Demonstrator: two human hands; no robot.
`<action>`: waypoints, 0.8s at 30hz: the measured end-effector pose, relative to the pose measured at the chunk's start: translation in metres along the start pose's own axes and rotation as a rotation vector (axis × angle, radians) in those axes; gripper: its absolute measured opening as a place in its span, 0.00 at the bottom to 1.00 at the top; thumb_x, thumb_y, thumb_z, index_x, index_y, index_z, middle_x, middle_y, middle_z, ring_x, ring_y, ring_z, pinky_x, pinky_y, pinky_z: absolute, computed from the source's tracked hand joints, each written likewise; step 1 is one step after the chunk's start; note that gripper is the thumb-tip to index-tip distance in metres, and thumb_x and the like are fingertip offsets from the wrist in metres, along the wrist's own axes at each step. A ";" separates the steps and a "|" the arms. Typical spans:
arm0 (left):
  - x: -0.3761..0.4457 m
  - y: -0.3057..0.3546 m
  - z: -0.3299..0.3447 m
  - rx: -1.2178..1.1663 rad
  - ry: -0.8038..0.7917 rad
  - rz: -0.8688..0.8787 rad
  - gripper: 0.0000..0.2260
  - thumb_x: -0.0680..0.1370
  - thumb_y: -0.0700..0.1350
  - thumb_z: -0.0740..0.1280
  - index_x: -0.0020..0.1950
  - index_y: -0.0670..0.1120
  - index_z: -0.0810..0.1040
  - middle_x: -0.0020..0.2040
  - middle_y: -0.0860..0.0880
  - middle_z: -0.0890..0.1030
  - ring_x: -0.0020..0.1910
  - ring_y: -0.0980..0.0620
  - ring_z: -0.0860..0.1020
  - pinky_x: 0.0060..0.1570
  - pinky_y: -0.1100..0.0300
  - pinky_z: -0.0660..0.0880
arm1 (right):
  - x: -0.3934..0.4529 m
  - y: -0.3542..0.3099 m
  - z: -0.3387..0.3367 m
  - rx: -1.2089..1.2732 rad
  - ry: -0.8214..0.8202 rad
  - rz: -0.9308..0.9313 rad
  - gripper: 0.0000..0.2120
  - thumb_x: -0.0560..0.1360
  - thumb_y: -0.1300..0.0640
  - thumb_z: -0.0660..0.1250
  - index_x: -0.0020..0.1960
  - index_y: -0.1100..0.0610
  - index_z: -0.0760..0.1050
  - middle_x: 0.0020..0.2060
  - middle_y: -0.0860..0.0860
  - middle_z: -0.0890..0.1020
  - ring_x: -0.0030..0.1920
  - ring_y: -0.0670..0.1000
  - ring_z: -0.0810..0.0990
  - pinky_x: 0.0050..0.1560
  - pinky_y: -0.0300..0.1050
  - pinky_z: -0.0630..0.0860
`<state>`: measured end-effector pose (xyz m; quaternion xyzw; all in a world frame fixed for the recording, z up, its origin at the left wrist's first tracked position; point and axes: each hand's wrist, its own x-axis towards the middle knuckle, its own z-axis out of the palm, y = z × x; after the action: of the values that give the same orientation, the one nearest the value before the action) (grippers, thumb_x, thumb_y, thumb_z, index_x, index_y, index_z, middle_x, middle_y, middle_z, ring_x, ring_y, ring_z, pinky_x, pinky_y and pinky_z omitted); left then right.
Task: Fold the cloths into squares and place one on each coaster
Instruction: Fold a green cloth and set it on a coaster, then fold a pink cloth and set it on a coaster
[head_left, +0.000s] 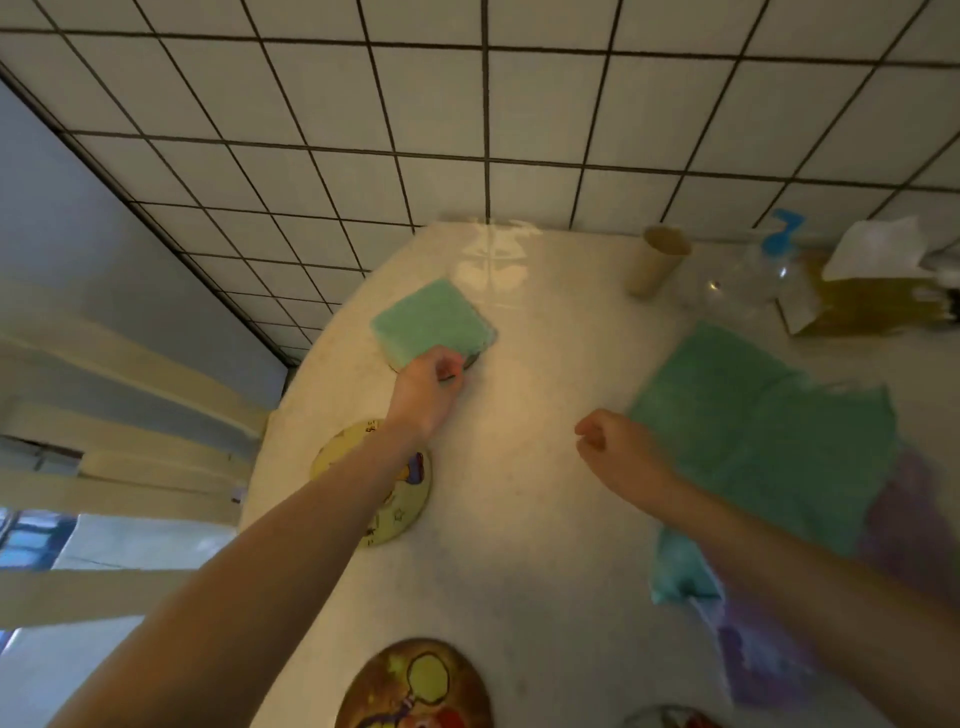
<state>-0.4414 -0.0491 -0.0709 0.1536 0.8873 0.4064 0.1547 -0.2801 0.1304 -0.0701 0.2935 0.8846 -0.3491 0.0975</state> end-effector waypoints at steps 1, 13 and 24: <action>-0.017 0.009 0.014 0.009 -0.027 0.022 0.07 0.77 0.40 0.67 0.54 0.43 0.80 0.50 0.48 0.81 0.48 0.53 0.76 0.48 0.69 0.67 | -0.012 0.017 -0.007 -0.018 0.022 -0.030 0.08 0.74 0.60 0.65 0.53 0.58 0.78 0.48 0.55 0.84 0.51 0.57 0.81 0.52 0.47 0.76; -0.149 0.091 0.186 0.285 -0.363 0.394 0.18 0.75 0.38 0.65 0.65 0.44 0.75 0.64 0.44 0.74 0.61 0.44 0.74 0.62 0.56 0.70 | -0.110 0.172 -0.078 -0.384 0.148 -0.264 0.12 0.67 0.53 0.74 0.45 0.57 0.75 0.44 0.55 0.78 0.46 0.58 0.77 0.44 0.52 0.76; -0.143 0.109 0.227 0.605 -0.381 0.475 0.24 0.75 0.47 0.68 0.71 0.49 0.69 0.69 0.48 0.69 0.65 0.43 0.68 0.65 0.51 0.66 | -0.108 0.190 -0.086 -0.391 0.227 -0.278 0.07 0.76 0.54 0.64 0.44 0.57 0.76 0.43 0.53 0.78 0.45 0.58 0.78 0.39 0.49 0.72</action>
<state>-0.2053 0.1148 -0.1073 0.4647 0.8619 0.1164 0.1660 -0.0780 0.2508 -0.0725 0.1822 0.9723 -0.1466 0.0034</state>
